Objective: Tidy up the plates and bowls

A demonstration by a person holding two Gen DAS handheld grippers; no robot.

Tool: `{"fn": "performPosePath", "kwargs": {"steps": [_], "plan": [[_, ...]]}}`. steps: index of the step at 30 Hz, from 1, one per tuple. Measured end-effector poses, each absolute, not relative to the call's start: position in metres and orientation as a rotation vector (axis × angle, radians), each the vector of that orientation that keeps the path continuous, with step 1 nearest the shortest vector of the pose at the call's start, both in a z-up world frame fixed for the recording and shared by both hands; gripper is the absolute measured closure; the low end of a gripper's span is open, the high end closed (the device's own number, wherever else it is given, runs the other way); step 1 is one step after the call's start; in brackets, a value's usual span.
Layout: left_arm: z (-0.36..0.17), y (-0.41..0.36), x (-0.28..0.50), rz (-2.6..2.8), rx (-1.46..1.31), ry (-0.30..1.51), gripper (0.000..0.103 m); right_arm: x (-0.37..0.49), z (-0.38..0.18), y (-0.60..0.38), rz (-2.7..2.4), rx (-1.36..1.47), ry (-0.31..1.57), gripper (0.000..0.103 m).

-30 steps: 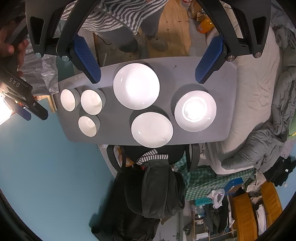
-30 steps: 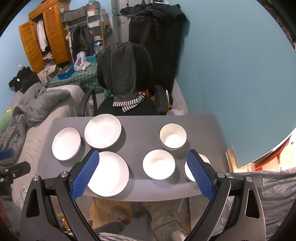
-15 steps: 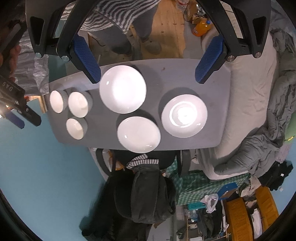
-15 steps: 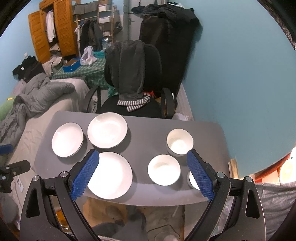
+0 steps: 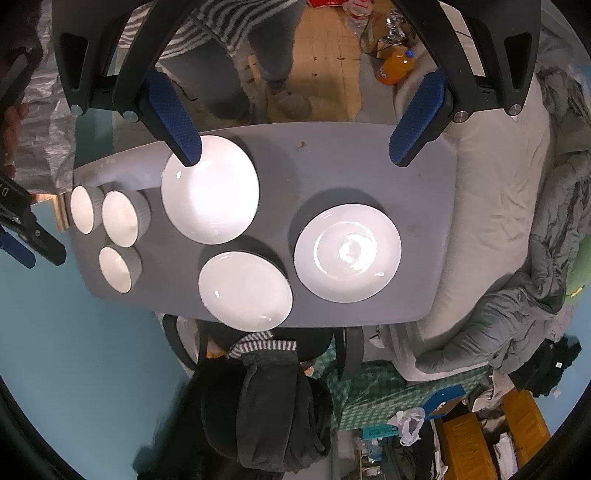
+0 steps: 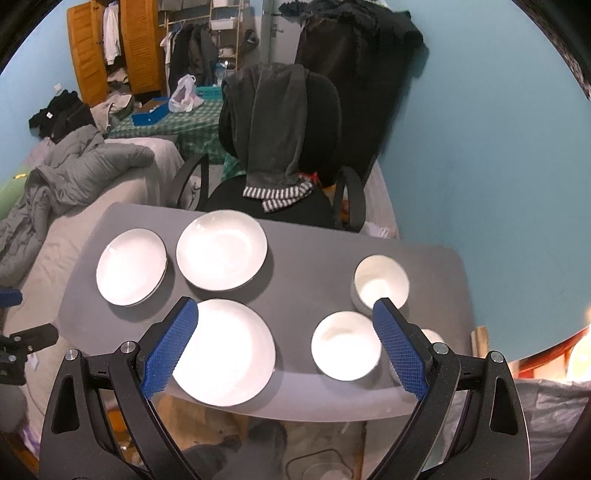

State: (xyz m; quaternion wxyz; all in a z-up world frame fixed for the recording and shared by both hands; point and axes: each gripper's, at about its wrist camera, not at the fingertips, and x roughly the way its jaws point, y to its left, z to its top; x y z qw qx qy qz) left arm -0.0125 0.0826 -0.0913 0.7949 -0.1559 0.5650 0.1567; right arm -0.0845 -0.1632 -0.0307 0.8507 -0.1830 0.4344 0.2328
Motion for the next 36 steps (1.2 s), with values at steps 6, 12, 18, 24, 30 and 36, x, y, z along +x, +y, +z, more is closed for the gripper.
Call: {"fn": "performPosePath", "kwargs": {"steps": [6,12,18,24,30,36], "plan": [[-0.105,0.087,-0.002,0.318,-0.359,1.211,0.0,-0.071,-0.054,-0.161,0.504,-0.35,0.983,0.009],[-0.134,0.084,0.015,0.298,-0.325,1.249,0.0,-0.058,-0.096,-0.16,0.551,-0.362,1.077,0.009],[-0.165,0.076,0.028,0.277,-0.254,1.287,0.0,-0.049,-0.138,-0.157,0.584,-0.406,1.16,0.009],[-0.194,0.065,0.039,0.236,-0.232,1.342,0.0,-0.044,-0.171,-0.156,0.602,-0.449,1.217,0.009],[-0.225,0.066,0.051,0.19,-0.262,1.403,0.0,-0.037,-0.201,-0.151,0.631,-0.459,1.294,0.009],[-0.251,0.075,0.058,0.177,-0.355,1.444,0.0,-0.031,-0.222,-0.151,0.633,-0.477,1.355,0.01]]}}
